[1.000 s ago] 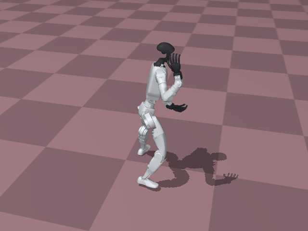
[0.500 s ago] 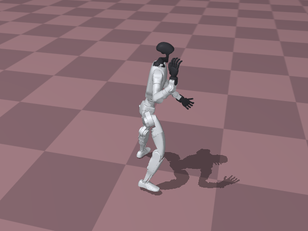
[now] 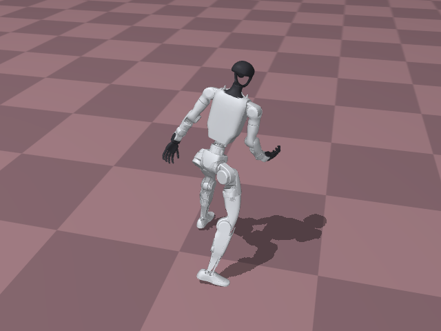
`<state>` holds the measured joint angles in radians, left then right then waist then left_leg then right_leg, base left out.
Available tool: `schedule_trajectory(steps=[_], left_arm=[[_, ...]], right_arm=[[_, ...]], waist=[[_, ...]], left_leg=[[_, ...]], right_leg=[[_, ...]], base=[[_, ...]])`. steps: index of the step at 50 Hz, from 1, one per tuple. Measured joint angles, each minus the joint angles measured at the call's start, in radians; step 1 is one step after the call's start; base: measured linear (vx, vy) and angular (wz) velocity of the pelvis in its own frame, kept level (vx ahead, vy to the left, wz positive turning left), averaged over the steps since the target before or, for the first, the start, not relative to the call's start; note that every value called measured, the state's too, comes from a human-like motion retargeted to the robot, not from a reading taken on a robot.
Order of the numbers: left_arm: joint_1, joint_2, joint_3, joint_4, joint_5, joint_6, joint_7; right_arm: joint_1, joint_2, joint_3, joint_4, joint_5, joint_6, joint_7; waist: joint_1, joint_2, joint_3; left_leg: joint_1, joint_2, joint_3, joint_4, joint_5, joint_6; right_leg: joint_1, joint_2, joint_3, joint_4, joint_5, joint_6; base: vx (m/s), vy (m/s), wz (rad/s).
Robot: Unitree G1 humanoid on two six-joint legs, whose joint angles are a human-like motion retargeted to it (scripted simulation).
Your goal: Kungfu
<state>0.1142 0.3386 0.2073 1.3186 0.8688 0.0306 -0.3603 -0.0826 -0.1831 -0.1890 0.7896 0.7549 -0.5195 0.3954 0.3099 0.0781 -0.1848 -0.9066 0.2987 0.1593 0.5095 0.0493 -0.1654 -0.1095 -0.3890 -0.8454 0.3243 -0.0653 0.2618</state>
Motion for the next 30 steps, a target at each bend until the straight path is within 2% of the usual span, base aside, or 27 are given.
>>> schedule_trajectory(steps=[3,8,10,13,15,17,18,19,20,22,25,26,27,30], left_arm=[[0.085,0.002,0.067,0.082,0.096,0.079,-0.035],[0.284,0.0,0.133,0.201,0.086,0.174,-0.138],[0.36,-0.027,0.155,0.248,0.107,0.194,-0.18],[0.429,-0.103,0.225,0.291,0.157,0.194,-0.218],[0.433,-0.14,0.227,0.322,0.141,0.192,-0.258],[0.405,-0.156,0.21,0.358,0.117,0.169,-0.319],[0.385,-0.162,0.198,0.374,0.114,0.155,-0.354],[0.363,-0.163,0.18,0.38,0.127,0.14,-0.403],[0.34,-0.161,0.158,0.381,0.148,0.126,-0.458],[0.309,-0.166,0.116,0.381,0.215,0.105,-0.512],[0.262,-0.165,0.07,0.381,0.279,0.061,-0.545],[0.252,-0.165,0.063,0.371,0.271,0.052,-0.547],[0.24,-0.163,0.055,0.358,0.256,0.044,-0.547],[0.187,-0.129,0.008,0.299,0.171,0.034,-0.535]], right_arm=[[-0.177,0.06,0.12,-0.055,0.104,0.073,0.015],[-0.568,0.088,0.204,-0.305,0.313,0.22,0.087],[-0.715,0.073,0.219,-0.399,0.404,0.259,0.122],[-0.916,0.023,0.217,-0.476,0.474,0.288,0.174],[-1.006,-0.011,0.206,-0.498,0.458,0.275,0.16],[-1.062,-0.049,0.201,-0.512,0.443,0.217,0.103],[-1.081,-0.066,0.198,-0.52,0.444,0.179,0.068],[-1.092,-0.082,0.197,-0.537,0.444,0.128,0.025],[-1.1,-0.098,0.198,-0.558,0.444,0.07,-0.021],[-1.09,-0.106,0.195,-0.585,0.431,-0.004,-0.077],[-1.049,-0.08,0.198,-0.623,0.375,-0.055,-0.12],[-1.031,-0.057,0.207,-0.638,0.364,-0.051,-0.124],[-1.014,-0.036,0.217,-0.649,0.361,-0.045,-0.125],[-0.977,0.002,0.249,-0.645,0.431,-0.017,-0.11]], waist=[[0.117,-0.057,0.0],[0.221,-0.113,0.023],[0.243,-0.141,0.017],[0.234,-0.186,0.019],[0.23,-0.208,0.016],[0.228,-0.224,0.015],[0.227,-0.227,0.014],[0.229,-0.232,0.024],[0.232,-0.238,0.04],[0.218,-0.249,0.031],[0.165,-0.233,-0.01],[0.122,-0.218,-0.014],[0.077,-0.201,-0.016],[-0.076,-0.131,0.002]], left_leg=[[-0.024,-0.035,-0.062,0.012,-0.002,-0.016],[-0.07,-0.03,-0.14,0.021,0.013,-0.042],[-0.096,-0.036,-0.134,0.044,0.002,-0.027],[-0.149,-0.027,-0.067,0.084,-0.003,0.043],[-0.194,0.001,-0.021,0.1,0.001,0.105],[-0.222,0.088,0.097,0.132,-0.027,0.185],[-0.22,0.14,0.152,0.138,-0.034,0.182],[-0.219,0.144,0.13,0.138,-0.04,0.16],[-0.218,0.124,0.07,0.135,-0.046,0.127],[-0.224,0.108,0.041,0.148,-0.085,0.123],[-0.192,0.082,0.036,0.148,-0.166,0.14],[-0.16,0.039,0.017,0.137,-0.194,0.143],[-0.13,0.003,-0.005,0.122,-0.213,0.142],[-0.039,-0.059,-0.087,0.054,-0.223,0.116]], right_leg=[[0.049,0.048,-0.026,-0.047,0.032,0.0],[0.048,0.141,0.043,-0.082,0.035,0.0],[0.047,0.142,0.041,-0.107,0.036,0.0],[0.029,0.136,0.011,-0.133,0.051,0.0],[0.002,0.157,-0.001,-0.152,0.065,0.0],[-0.025,0.187,-0.021,-0.162,0.089,0.0],[-0.037,0.209,-0.021,-0.163,0.108,0.0],[-0.042,0.223,-0.011,-0.162,0.139,0.0],[-0.044,0.231,0.003,-0.158,0.176,0.0],[-0.056,0.231,0.025,-0.143,0.293,0.0],[-0.053,0.198,0.099,-0.097,0.493,0.0],[-0.049,0.185,0.19,-0.053,0.537,0.0],[-0.057,0.193,0.285,-0.001,0.556,0.0],[-0.136,0.366,0.576,0.221,0.434,0.0]], base=[[0.08,-0.11,1.18],[0.03,-0.17,0.48],[0.14,-0.07,0.21],[0.11,-0.11,0.36],[-0.01,-0.19,0.2],[-0.01,-0.19,-0.11],[0.06,-0.15,-0.36],[0.1,-0.14,-0.49],[0.22,-0.07,-0.47],[0.43,0.09,-0.28],[0.74,0.4,0.37],[0.79,0.42,1.35],[0.65,0.15,1.84],[0.64,-0.2,2.25]])
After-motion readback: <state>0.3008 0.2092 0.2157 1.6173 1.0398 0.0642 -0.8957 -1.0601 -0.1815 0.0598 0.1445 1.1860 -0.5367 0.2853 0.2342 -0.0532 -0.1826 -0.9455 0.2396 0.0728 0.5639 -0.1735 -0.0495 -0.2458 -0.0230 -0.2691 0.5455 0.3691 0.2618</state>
